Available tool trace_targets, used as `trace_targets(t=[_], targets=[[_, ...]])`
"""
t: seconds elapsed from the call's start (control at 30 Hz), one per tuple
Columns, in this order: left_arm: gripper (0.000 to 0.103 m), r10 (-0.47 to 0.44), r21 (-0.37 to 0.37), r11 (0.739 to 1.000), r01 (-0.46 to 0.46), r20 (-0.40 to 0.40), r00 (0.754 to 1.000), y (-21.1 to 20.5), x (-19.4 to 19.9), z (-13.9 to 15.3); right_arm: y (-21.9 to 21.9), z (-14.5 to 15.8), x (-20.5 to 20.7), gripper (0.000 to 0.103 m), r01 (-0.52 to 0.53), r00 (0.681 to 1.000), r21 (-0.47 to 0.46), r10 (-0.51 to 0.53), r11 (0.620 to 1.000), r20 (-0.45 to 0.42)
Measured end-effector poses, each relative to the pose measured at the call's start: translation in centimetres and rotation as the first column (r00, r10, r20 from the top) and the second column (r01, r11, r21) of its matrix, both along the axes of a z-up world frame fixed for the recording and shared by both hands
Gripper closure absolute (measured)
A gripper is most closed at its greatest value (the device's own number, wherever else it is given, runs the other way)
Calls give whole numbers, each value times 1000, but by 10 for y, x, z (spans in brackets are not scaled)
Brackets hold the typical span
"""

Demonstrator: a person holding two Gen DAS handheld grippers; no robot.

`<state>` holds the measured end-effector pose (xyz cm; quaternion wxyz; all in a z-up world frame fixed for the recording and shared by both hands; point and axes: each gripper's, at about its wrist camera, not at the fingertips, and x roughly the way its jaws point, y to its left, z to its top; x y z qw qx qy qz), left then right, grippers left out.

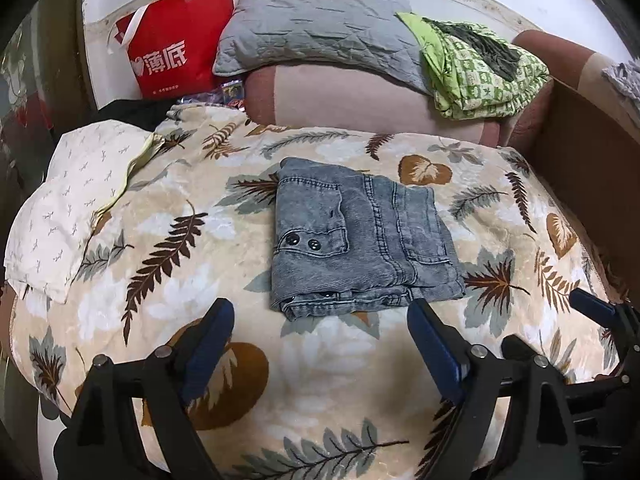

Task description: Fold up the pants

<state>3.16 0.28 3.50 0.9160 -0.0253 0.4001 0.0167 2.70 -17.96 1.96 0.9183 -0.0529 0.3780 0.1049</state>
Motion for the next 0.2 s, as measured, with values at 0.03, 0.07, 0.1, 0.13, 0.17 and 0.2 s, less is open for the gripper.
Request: trace_targets(t=[0.03,0.07,0.1,0.13,0.17,0.2], targets=[[8,-4,-9,1000,4,-9,1000,0,1,-1,-1,1,0,0,8,1000,8,-8,1000,4],[5,-7,-16,1000,7,-10,1000,0,2,-2,-2,3,1,0,12,1000,12,-12,1000,8],[4,-9,-21,1000,9,-7,1000,0,3,-2,-3,3,2,0,17,1000,15,-17,1000,9],[4,-12,-20,1000,12,-11,1000,0,4,-3,-3,4,3,0,20,1000,17,-20,1000,9],[4,-15,-15,1000,14,-15,1000,-1,5,-3,-3,4,4,0,21,1000,18,-22,1000,7],[4,-16,-12,1000,16,-16,1000,-1,6,-4,-3,3,5,0,24,1000,16,-24,1000,6]])
